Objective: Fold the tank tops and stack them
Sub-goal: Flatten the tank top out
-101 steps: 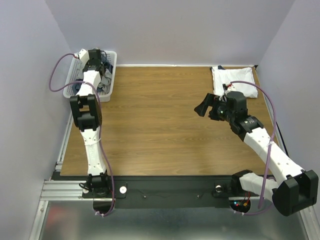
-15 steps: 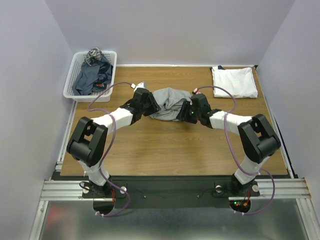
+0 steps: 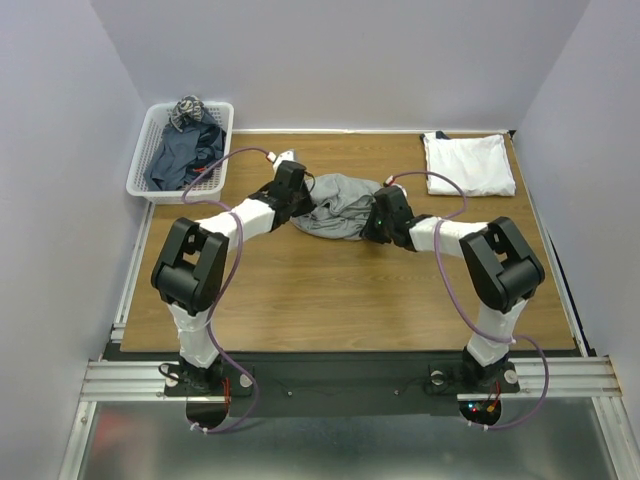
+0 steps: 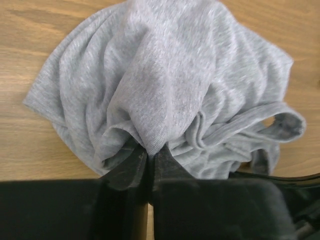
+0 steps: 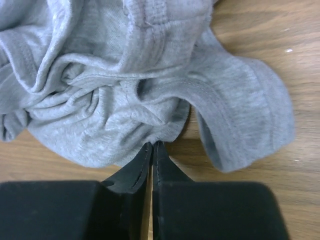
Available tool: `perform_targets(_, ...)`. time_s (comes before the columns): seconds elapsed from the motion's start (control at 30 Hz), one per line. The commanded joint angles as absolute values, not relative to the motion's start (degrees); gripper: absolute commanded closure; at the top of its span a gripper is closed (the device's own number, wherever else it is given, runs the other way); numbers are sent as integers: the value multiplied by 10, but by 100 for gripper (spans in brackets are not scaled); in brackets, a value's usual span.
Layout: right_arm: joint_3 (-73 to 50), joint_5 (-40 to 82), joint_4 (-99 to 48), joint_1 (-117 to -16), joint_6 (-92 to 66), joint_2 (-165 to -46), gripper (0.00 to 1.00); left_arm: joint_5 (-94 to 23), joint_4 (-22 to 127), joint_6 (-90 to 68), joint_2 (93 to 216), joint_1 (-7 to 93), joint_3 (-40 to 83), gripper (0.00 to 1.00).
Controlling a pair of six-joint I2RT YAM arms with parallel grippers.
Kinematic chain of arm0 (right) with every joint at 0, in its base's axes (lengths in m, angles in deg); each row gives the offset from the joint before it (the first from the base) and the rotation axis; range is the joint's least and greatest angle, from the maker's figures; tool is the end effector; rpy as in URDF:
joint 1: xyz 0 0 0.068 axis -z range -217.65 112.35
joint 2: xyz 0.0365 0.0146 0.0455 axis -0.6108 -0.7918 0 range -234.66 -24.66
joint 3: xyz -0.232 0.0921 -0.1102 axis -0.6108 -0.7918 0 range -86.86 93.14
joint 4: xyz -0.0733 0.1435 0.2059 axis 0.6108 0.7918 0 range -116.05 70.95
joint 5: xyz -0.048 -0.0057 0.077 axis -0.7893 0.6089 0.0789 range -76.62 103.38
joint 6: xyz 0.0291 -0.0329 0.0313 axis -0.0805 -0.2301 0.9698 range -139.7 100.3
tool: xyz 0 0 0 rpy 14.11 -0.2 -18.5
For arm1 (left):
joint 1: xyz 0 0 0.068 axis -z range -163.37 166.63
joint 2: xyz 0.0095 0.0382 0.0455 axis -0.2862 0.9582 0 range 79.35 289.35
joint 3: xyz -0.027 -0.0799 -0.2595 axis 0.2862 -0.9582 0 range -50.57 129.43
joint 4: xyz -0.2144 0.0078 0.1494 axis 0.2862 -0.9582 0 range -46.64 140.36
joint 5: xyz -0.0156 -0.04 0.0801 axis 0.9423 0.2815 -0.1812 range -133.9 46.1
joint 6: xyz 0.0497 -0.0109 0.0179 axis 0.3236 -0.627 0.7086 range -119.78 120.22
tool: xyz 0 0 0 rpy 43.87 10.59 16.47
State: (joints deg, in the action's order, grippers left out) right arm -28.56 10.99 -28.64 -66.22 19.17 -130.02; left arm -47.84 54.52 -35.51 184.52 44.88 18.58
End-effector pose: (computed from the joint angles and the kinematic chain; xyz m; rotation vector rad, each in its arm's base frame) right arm 0.3334 0.1800 0.1529 0.2372 2.3967 0.5193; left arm 0.3672 -0.1944 0.2150 -0.1839 2.1743 -0.5788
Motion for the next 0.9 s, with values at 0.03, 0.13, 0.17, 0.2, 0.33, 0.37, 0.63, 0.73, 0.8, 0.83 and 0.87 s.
perform_targets(0.03,-263,36,-280,-665,181,-1264,99,-486,531,-347,1794,427,224,100)
perform_targets(0.13,-260,9,-240,-654,166,-1194,100,-471,527,-350,1755,408,222,100)
perform_targets(0.17,-259,4,-224,-645,162,-1175,100,-465,526,-353,1739,402,221,100)
perform_targets(0.2,-255,1,-215,-638,154,-1156,100,-460,526,-356,1731,394,222,100)
perform_targets(0.33,-222,28,-173,-570,140,-1083,100,-443,527,-380,1713,352,243,100)
perform_targets(0.37,-200,43,-160,-550,139,-1075,100,-415,526,-384,1721,331,250,100)
perform_targets(0.63,-143,80,-124,-504,136,-1057,100,-351,522,-420,1763,285,301,100)
perform_targets(0.73,-137,76,-116,-503,129,-1037,100,-357,518,-414,1751,284,297,100)
perform_targets(0.8,-145,77,-108,-503,129,-1025,100,-349,519,-417,1738,284,270,100)
perform_targets(0.83,-150,78,-105,-503,130,-1020,100,-341,521,-421,1727,284,255,100)
perform_targets(0.87,-156,80,-104,-503,131,-1015,100,-335,528,-423,1721,285,236,100)
